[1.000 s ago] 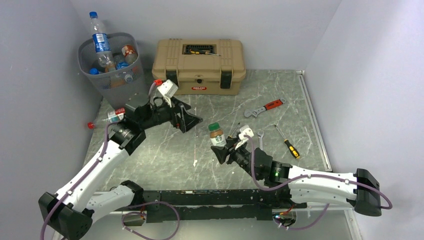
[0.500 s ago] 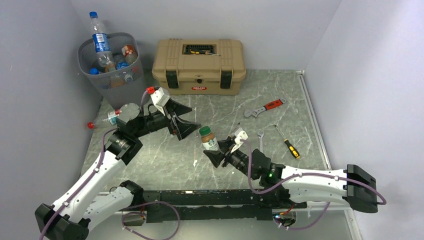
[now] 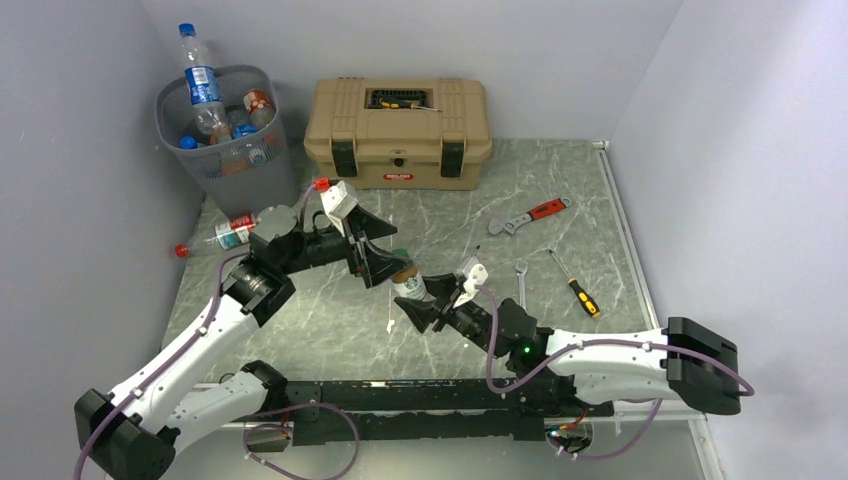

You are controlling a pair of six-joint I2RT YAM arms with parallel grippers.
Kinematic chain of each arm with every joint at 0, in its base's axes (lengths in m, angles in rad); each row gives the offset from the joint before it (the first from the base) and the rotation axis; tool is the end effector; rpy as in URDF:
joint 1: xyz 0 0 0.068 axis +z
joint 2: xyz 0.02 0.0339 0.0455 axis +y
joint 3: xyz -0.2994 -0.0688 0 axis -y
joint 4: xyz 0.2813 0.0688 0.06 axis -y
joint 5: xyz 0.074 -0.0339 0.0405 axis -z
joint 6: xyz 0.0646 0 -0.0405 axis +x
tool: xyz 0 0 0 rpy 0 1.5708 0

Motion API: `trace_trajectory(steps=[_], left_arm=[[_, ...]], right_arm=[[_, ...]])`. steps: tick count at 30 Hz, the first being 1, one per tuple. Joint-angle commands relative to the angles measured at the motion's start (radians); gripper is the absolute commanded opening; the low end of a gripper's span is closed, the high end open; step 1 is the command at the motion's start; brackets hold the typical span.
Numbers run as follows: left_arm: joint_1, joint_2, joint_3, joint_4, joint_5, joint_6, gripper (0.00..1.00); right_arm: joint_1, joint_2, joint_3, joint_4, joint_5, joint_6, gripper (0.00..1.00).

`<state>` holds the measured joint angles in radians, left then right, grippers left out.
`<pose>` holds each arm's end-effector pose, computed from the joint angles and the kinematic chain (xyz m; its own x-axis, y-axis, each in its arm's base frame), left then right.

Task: Put the plastic bottles in the bin
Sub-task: Pick up the plastic bottle at the center of the board.

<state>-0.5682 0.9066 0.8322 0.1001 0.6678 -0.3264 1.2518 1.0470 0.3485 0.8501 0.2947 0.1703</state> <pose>0.1851 -0.1656 0.3914 -0.2823 -0.1185 -0.9520 0.9014 0.3069 -0.3055 0.0989 0.2396 0.2583 -0.0921 0.2384 -0.9668 -0.8148 0.5401 0.2108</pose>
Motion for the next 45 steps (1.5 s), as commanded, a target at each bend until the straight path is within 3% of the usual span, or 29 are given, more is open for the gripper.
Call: trace_trajectory(steps=[1, 10, 19, 21, 26, 28, 30, 31, 33, 36, 40, 42, 45], left_arm=[[-0.01, 0.019, 0.026, 0.008, 0.032, 0.009, 0.99], [-0.019, 0.021, 0.005, 0.054, 0.038, -0.007, 0.94], [-0.027, 0.019, -0.008, 0.089, 0.039, -0.022, 0.73], [-0.027, 0.017, -0.01, 0.097, 0.035, -0.027, 0.64], [-0.027, 0.006, -0.011, 0.087, 0.012, -0.019, 0.34], [-0.026, 0.005, -0.01, 0.087, 0.017, -0.014, 0.21], [-0.028, 0.007, -0.005, 0.078, 0.02, -0.002, 0.0], [-0.028, 0.008, 0.0, 0.068, 0.013, 0.002, 0.0], [-0.03, 0.001, 0.002, 0.049, -0.009, 0.022, 0.0], [-0.033, -0.029, 0.004, 0.002, -0.128, 0.067, 0.0], [-0.033, -0.087, 0.005, -0.069, -0.434, 0.152, 0.0], [-0.031, -0.104, 0.044, -0.096, -0.627, 0.161, 0.0], [-0.018, -0.076, 0.166, -0.157, -0.841, 0.195, 0.0]], right_arm=[[0.005, 0.039, 0.026, 0.254, 0.031, -0.059, 0.3], [0.005, 0.14, 0.098, 0.368, -0.015, -0.119, 0.29], [0.005, 0.159, 0.102, 0.359, -0.017, -0.116, 0.31], [0.005, 0.161, 0.105, 0.346, -0.014, -0.115, 0.33], [0.005, 0.166, 0.123, 0.297, -0.014, -0.1, 0.47], [0.005, 0.164, 0.136, 0.272, -0.01, -0.093, 0.65], [0.005, 0.152, 0.156, 0.218, 0.004, -0.079, 0.84], [0.005, 0.14, 0.169, 0.169, 0.011, -0.072, 0.96], [0.005, 0.098, 0.209, 0.034, 0.025, -0.05, 1.0], [0.005, 0.023, 0.306, -0.27, 0.025, -0.014, 1.0], [0.005, -0.067, 0.452, -0.702, 0.057, 0.049, 1.0], [0.005, -0.12, 0.482, -0.81, 0.109, 0.072, 1.0], [0.005, -0.232, 0.416, -0.799, 0.162, 0.074, 1.0]])
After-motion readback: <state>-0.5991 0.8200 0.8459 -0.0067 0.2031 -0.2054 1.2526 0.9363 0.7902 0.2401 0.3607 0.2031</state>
